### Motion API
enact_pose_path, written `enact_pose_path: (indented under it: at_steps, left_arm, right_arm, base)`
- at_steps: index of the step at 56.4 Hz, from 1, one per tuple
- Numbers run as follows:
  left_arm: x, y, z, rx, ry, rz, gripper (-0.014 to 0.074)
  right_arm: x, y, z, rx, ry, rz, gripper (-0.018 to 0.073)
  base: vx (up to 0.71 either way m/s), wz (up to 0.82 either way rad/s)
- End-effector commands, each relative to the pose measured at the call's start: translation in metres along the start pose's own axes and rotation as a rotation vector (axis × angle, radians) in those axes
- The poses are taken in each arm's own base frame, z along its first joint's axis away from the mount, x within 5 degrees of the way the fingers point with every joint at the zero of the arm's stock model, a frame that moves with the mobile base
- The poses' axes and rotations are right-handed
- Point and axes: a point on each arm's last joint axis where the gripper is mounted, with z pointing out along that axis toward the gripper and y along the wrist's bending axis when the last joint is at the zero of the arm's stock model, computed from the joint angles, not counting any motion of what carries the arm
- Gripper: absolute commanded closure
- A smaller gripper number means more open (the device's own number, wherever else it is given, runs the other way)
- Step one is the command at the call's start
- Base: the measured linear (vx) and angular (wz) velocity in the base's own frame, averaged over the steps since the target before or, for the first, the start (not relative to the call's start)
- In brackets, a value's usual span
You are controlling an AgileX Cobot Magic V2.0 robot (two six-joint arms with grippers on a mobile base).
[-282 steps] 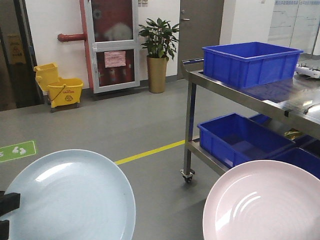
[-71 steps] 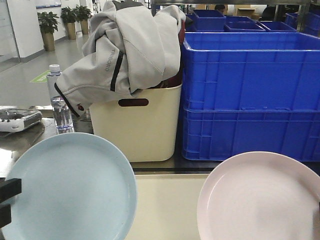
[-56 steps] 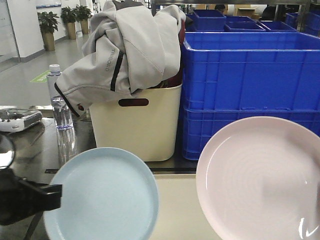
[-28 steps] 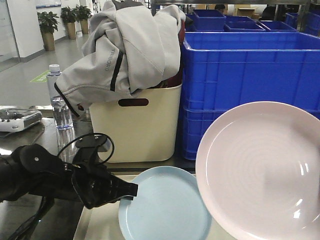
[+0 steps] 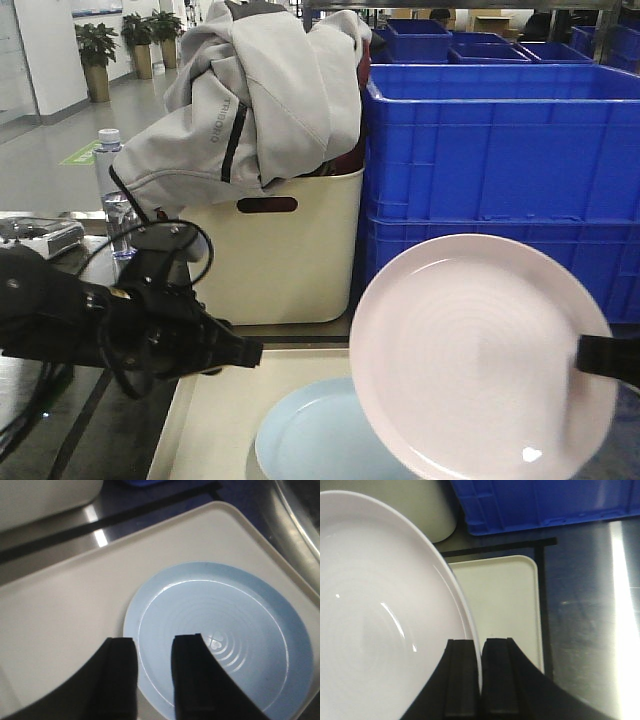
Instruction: Grab plate from conveyor and place on tray
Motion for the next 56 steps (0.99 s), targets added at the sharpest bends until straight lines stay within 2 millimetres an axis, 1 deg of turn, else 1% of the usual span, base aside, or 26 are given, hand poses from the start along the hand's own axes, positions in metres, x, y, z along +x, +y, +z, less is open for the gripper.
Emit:
enact_pose_path:
  at_steps: [1,5,9,16,20,23,27,34,38,42,44,48,50,52,54,56]
  left_arm:
    - [-0.027,-0.017,-0.056,-0.048,-0.214,0.045,0.0472]
    - [-0.031,-0.023,-0.083,-0.090,-0.291,0.079,0.0599]
    - [-0.032,-0.029,-0.108,-0.127,-0.349,0.115,0.0605]
    - [-0.029,-0.034,-0.133,-0.175,-0.379,0.149,0.0602]
    - [-0.027,-0.035,-0.140,-0.193,-0.376,0.157,0.0602]
    - [-0.026,-0.035,-0.141,-0.199,-0.370,0.158,0.0602]
    - [-0.025,-0.034,-0.141,-0.203,-0.357,0.161,0.0600]
    - [-0.024,-0.034,-0.139,-0.201,-0.348,0.156,0.0599]
    - [-0.025,-0.034,-0.139,-0.202,-0.351,0.157,0.0599]
    - [-0.024,-0.033,-0.139,-0.208,-0.348,0.163,0.0599]
    - [-0.024,-0.033,-0.139,-0.213,-0.344,0.169,0.0599]
    - [-0.023,-0.032,-0.139,-0.229,-0.330,0.185,0.0599]
    - [-0.022,-0.031,-0.139,-0.239,-0.317,0.195,0.0599]
    - [-0.021,-0.030,-0.140,-0.248,-0.305,0.204,0.0599]
    - [-0.018,-0.030,-0.140,-0.256,-0.294,0.211,0.0599]
    - [-0.014,-0.029,-0.139,-0.262,-0.281,0.212,0.0598]
  right_arm:
    - [-0.018,0.009,0.025,-0.082,-0.086,0.008,0.0568]
    - [-0.015,0.015,0.057,-0.122,-0.044,0.006,0.0568]
    - [-0.011,0.021,0.089,-0.145,-0.021,0.004,0.0566]
    - [0.000,0.022,0.130,-0.133,0.010,-0.013,0.0541]
    - [0.005,0.020,0.143,-0.124,0.037,-0.021,0.0498]
    - [0.008,0.019,0.148,-0.121,0.052,-0.021,0.0454]
    - [0.011,0.018,0.153,-0.118,0.071,-0.018,0.0361]
    - [0.011,0.017,0.153,-0.115,0.066,-0.022,0.0177]
    - [0.008,0.017,0.150,-0.115,0.050,-0.027,0.0089]
    - [0.003,0.018,0.141,-0.117,0.021,-0.075,0.0033]
    - [0.000,0.019,0.134,-0.119,0.001,-0.109,0.0025]
    - [-0.007,0.022,0.115,-0.120,-0.045,-0.183,0.0052]
    - [-0.012,0.023,0.100,-0.121,-0.075,-0.223,0.0097]
    - [-0.015,0.025,0.086,-0.121,-0.101,-0.256,0.0151]
    - [-0.019,0.027,0.068,-0.122,-0.134,-0.286,0.0222]
    - [-0.020,0.028,0.052,-0.124,-0.153,-0.310,0.0323]
  base:
    - [0.00,0.00]
    - [0.00,0.00]
    - [0.00,0.00]
    - [0.00,0.00]
    - [0.00,0.00]
    - [0.00,0.00]
    - [0.00,0.00]
    - [0.00,0.00]
    - [0.00,0.00]
    - [0.00,0.00]
    - [0.00,0.00]
    - [0.00,0.00]
    - [0.00,0.00]
    - [0.00,0.00]
    - [0.00,0.00]
    - [0.00,0.00]
